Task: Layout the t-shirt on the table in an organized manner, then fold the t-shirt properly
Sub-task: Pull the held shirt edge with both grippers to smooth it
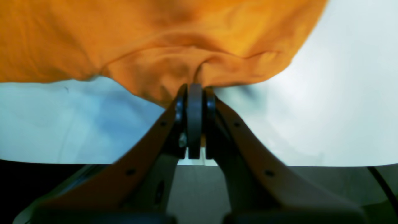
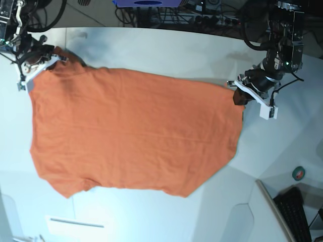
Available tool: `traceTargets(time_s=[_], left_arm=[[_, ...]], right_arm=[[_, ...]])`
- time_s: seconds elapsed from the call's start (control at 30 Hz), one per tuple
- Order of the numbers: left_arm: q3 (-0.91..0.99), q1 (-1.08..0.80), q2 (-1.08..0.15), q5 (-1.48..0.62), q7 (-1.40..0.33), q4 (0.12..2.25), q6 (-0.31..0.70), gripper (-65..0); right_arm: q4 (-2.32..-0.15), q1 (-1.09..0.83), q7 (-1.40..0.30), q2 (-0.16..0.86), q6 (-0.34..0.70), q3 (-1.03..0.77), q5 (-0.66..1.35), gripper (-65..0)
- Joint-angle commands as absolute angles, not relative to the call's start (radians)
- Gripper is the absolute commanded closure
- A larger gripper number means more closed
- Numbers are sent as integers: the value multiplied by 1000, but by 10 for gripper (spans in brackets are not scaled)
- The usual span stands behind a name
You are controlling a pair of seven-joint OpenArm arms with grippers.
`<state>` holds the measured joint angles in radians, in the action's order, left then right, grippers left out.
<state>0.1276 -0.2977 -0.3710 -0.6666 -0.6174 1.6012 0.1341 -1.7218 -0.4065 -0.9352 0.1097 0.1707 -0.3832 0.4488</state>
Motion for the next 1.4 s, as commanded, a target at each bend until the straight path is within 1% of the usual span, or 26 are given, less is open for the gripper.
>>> traceTargets(time_s=[0.0, 0.1, 0.17, 0.37, 0.53, 0.7, 0.87, 1.0, 1.37], left_arm=[[134, -288, -383, -674, -595, 1626, 139, 0], [133, -231, -358, -671, -604, 1616, 139, 0], [136, -180, -344, -670, -653, 1572, 139, 0], [136, -31, -289, -668, -673, 1400, 139, 0], [136, 53, -282, -668, -653, 1285, 139, 0], [136, 108, -274, -668, -607, 1171, 139, 0], [136, 117, -271, -668, -545, 1115, 139, 0], [136, 117, -271, -668, -521, 1107, 139, 0], [136, 117, -271, -670, -487, 1107, 139, 0]], right_arm=[[-1742, -378, -923, 124, 168, -386, 458, 0], [-1739, -300, -977, 125, 168, -386, 456, 0], [-1722, -232, -992, 127, 168, -386, 455, 0], [-1488, -15, -992, 159, 168, -383, 455, 0], [-1363, 84, -978, 185, 168, -383, 427, 0], [-1293, 142, -935, 185, 173, -381, 357, 0], [-1221, 174, -851, 186, 168, -302, 352, 0], [-1161, 199, -832, 188, 168, -298, 352, 0], [-1153, 249, -832, 188, 168, -292, 351, 0]])
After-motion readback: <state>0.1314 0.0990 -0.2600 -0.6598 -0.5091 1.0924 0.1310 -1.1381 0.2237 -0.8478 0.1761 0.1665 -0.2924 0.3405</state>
